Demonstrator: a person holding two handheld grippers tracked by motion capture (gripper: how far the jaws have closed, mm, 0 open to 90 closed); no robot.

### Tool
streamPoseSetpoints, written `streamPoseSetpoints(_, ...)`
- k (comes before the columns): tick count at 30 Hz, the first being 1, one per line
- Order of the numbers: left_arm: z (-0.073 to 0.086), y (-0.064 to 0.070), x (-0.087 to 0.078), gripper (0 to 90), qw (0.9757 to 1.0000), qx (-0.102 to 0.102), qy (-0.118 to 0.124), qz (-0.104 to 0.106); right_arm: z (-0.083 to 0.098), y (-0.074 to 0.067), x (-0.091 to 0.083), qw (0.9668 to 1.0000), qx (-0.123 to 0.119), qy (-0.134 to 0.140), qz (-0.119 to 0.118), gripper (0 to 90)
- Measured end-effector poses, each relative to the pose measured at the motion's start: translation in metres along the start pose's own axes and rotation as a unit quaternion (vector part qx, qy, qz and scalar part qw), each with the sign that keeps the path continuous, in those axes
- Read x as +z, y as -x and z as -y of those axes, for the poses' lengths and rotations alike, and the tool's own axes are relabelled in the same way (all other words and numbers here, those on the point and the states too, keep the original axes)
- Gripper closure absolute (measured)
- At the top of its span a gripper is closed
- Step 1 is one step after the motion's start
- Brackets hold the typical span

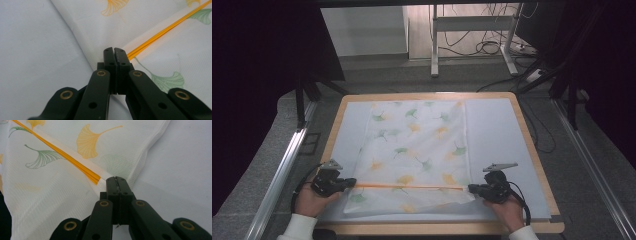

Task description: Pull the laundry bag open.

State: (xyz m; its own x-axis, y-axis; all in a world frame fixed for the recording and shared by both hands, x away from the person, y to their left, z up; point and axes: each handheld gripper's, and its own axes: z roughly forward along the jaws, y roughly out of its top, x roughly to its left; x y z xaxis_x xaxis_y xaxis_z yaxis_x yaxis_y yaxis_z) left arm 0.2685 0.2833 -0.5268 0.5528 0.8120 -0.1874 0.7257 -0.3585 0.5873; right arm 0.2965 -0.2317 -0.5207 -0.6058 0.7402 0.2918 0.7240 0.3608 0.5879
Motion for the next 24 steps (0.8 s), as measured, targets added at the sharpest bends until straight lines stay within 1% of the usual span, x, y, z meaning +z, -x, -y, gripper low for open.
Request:
streamPoseSetpoints(11,0.0034,-0.0023,-0.0022,90.0,1.0000,-0.002,0.006,0.006,-0.0003,-0.0001,0.0001,1.0000,0.001,0.000,-0.001,89.7)
streamPoseSetpoints(16,0.0029,-0.0022,-0.0014,90.0,1.0000,-0.001,0.005,0.005,-0.0003,-0.0001,0.0001,1.0000,-0.001,0.000,0.000,89.6)
streamPoseSetpoints(20,0.0022,-0.0004,0.0013,89.1,0.9999,0.006,0.009,-0.001,-0.0002,0.0009,0.0000,1.0000,0.003,0.000,-0.004,89.6)
streamPoseSetpoints(24,0.0032,-0.0047,0.0019,86.2,0.9998,-0.002,0.017,0.007,-0.0004,0.0010,-0.0002,1.0000,0.002,-0.001,-0.004,89.6)
